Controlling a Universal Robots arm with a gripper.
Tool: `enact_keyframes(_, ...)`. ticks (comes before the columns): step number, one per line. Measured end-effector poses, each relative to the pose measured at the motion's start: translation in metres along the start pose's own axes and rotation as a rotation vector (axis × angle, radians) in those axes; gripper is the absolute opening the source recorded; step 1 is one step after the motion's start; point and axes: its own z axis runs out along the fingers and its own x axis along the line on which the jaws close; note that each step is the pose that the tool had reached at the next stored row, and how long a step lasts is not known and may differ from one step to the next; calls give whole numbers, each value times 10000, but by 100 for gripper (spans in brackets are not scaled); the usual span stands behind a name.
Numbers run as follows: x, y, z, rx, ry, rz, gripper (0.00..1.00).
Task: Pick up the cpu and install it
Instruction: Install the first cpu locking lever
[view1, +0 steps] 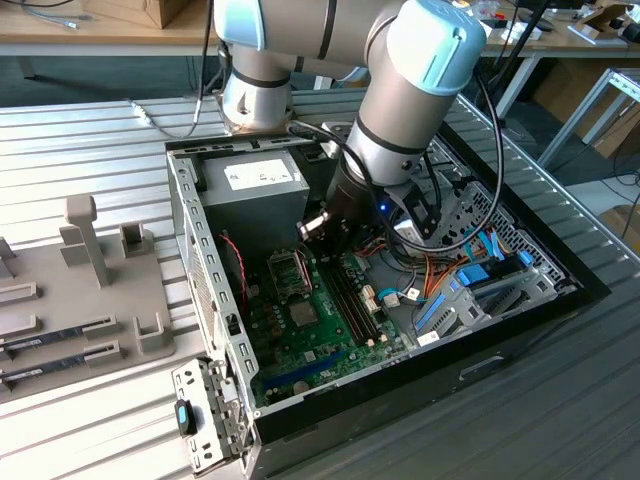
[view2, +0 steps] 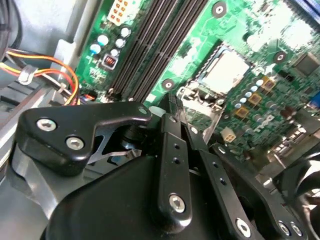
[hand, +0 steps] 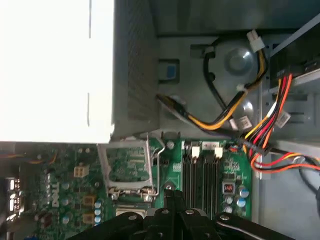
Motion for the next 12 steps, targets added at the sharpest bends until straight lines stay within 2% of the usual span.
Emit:
enact_keyframes(1,-2,0,0,0,1,-4,11)
enact_keyframes(2,-11,-2,-1,-361,3,-39,11)
enact_keyframes(3,-19,-4,-2,-577,3,-61,11)
enact_keyframes(4,-25,-5,-3,-625,5,-83,11)
enact_keyframes(6,-59,-5,-6,-703,13,-392,11)
enact_keyframes(7,-76,-5,-6,-815,15,-537,11)
enact_keyframes(8,-98,-4,-9,-1055,17,-680,11)
enact_keyframes(9,-112,-4,-11,-1218,16,-779,11)
enact_keyframes(10,-118,-5,-11,-1308,18,-863,11)
enact_keyframes(11,-119,-5,-12,-1352,23,-962,11)
enact_keyframes(12,-119,-4,-11,-1358,36,-1186,11)
